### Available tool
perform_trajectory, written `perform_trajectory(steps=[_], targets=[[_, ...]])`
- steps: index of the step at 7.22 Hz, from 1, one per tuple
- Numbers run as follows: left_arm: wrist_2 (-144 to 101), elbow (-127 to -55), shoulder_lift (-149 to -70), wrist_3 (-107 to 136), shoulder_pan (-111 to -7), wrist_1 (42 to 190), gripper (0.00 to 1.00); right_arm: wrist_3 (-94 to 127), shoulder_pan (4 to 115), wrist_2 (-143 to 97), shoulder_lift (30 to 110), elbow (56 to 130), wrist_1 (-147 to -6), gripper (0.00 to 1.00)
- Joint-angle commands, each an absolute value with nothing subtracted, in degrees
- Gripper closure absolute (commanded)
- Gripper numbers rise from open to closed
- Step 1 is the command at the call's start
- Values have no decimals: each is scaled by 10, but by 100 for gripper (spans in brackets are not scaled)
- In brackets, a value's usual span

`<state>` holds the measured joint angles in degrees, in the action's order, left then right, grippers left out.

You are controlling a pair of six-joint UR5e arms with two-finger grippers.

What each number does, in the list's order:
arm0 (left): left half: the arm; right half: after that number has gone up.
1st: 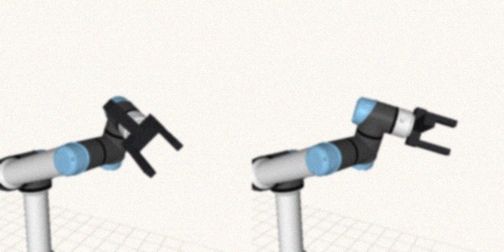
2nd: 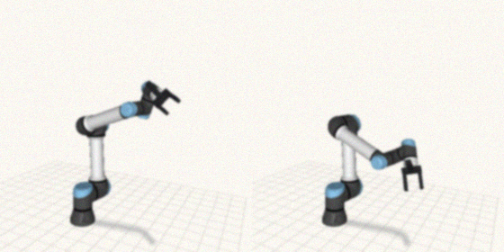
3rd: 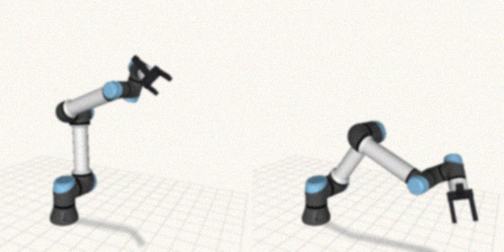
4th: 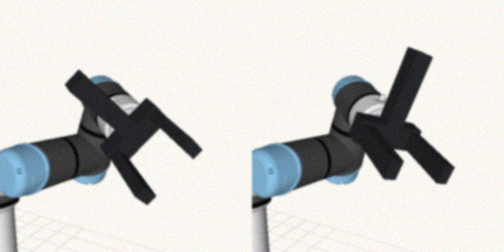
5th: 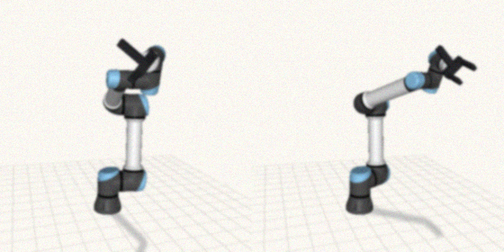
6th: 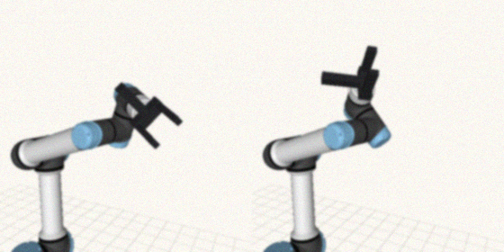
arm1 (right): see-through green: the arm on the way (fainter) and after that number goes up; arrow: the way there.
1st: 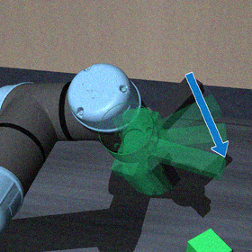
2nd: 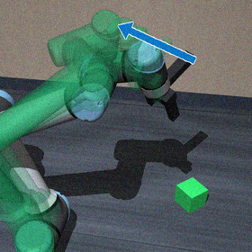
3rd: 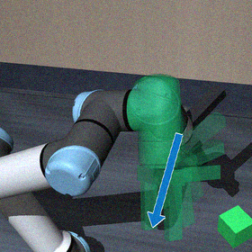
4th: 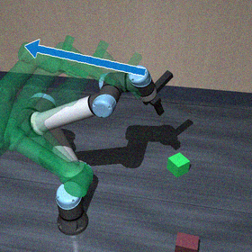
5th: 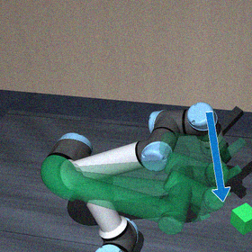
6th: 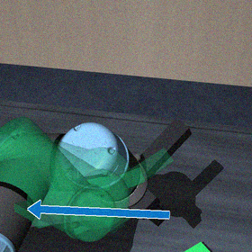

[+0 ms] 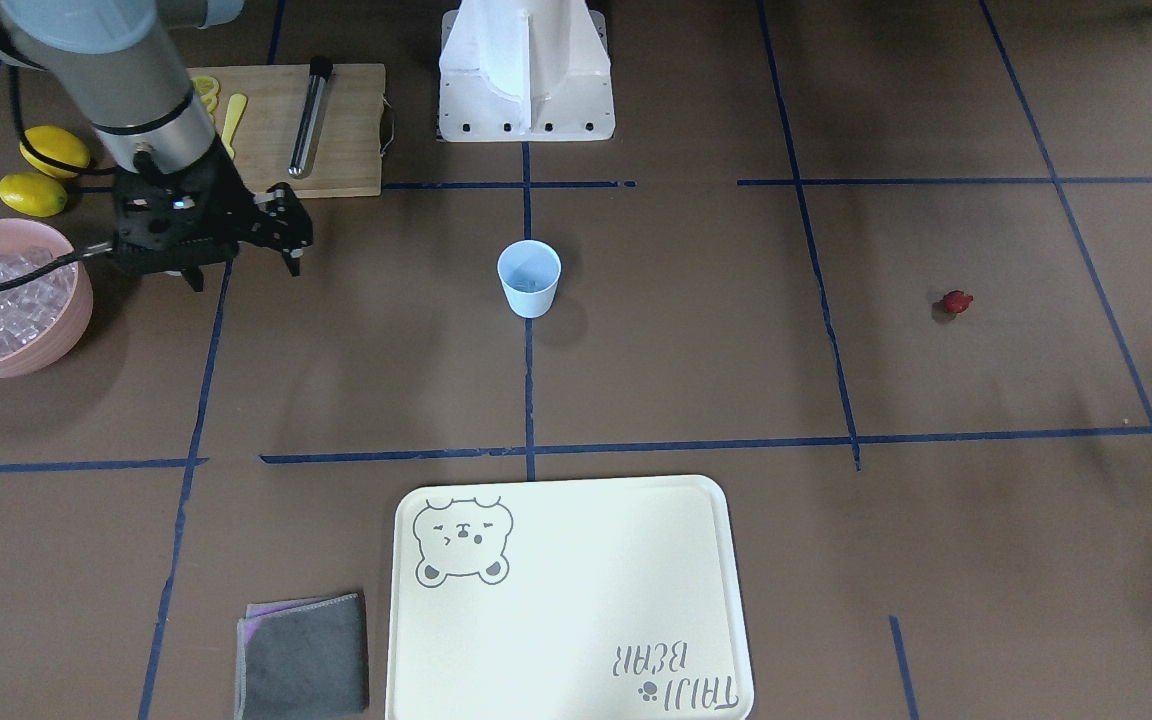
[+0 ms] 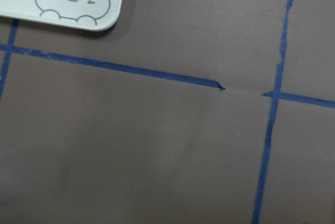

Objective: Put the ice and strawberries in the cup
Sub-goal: 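Return the right gripper to the pink ice bowl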

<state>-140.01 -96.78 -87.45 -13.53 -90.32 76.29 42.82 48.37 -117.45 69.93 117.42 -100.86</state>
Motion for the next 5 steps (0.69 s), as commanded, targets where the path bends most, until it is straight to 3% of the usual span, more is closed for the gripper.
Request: perform_trajectory(steps=[1,5], targets=[[-1400,-968,-875,-135,-904,764,0,287,576,-1232,805,1207,-1008,1],[-1400,-968,-875,-135,-903,763,0,244,635,-1255,980,1201,-842,1]])
